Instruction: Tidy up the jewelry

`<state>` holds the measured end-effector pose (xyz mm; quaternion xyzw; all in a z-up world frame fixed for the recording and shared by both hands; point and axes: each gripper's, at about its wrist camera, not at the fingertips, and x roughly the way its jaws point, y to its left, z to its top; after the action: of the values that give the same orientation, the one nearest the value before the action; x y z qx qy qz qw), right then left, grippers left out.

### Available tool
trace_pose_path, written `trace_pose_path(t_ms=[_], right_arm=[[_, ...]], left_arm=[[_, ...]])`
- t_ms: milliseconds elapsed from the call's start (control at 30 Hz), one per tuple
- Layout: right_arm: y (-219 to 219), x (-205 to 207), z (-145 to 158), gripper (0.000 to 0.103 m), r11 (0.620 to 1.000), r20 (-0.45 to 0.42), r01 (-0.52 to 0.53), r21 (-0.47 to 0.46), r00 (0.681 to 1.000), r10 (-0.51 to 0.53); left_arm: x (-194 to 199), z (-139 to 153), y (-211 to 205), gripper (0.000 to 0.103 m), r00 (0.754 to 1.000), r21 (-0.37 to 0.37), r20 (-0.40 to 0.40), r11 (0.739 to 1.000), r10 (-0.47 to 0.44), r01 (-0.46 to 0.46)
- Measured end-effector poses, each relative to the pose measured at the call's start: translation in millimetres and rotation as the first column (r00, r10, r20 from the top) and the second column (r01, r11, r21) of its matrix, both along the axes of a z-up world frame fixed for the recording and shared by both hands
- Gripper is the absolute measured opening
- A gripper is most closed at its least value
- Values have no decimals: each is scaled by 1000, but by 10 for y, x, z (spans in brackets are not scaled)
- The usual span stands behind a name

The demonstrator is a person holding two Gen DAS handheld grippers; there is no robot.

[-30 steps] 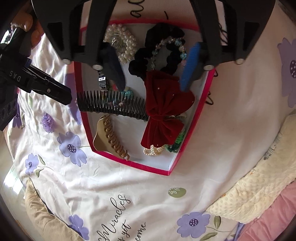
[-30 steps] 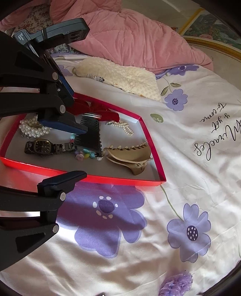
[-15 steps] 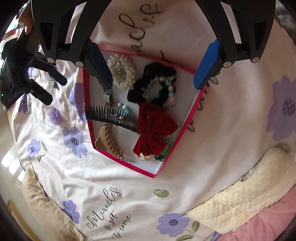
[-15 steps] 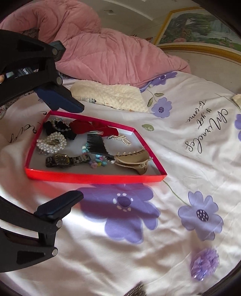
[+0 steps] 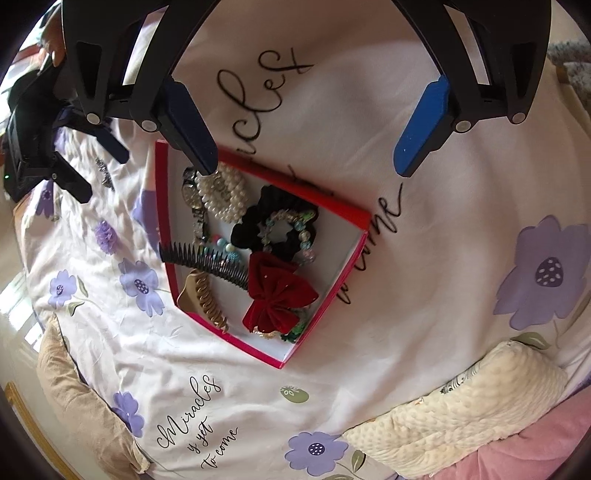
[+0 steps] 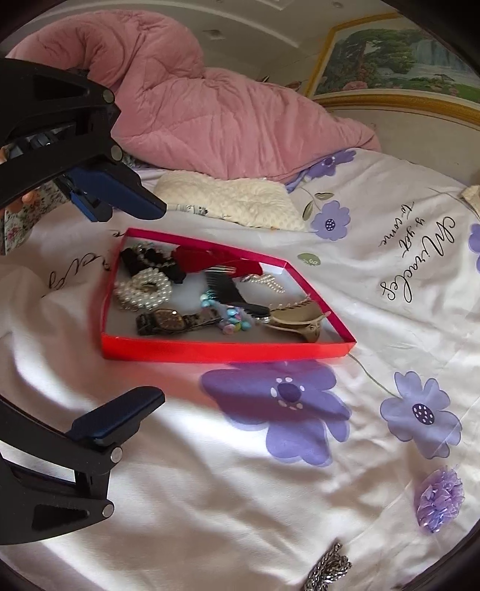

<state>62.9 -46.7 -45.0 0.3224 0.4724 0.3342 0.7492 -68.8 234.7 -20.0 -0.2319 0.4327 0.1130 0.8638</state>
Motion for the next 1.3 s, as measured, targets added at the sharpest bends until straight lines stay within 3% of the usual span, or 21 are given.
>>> trace_pose_path(t_ms=[133, 233, 367, 500, 667, 800, 967, 1300], right_arm=[[35, -87, 78, 94, 995, 65, -8, -103, 998, 15], [126, -154, 186, 94, 972, 136, -24, -232, 989, 57], [214, -250, 401, 94, 929, 226, -35, -368, 966, 126], [321, -365, 711, 94, 864, 311, -64, -500, 917, 248], [494, -396, 989, 101, 815, 352, -130, -565, 856, 380], [648, -435, 974, 101, 777, 381, -117, -619, 820, 427], [764, -483, 775, 101, 767, 384, -131, -628, 805, 452], [942, -464, 441, 101, 749, 315, -195, -633, 819, 480]], left_arm=[[-35, -13, -35, 97, 1000, 37, -22, 999, -7, 8], [-70, 34, -64, 97, 999, 91, -31, 996, -7, 10], [-109, 241, -107, 97, 1000, 192, -16, 981, -25, 27], [-135, 546, -159, 103, 998, 318, 17, 947, -52, 44], [-18, 707, -160, 103, 997, 389, 22, 920, -69, 55], [28, 596, -107, 103, 999, 384, 5, 922, -48, 43], [42, 375, -94, 103, 999, 395, -42, 918, -12, 28], [90, 151, -103, 103, 996, 403, -85, 914, -3, 37]])
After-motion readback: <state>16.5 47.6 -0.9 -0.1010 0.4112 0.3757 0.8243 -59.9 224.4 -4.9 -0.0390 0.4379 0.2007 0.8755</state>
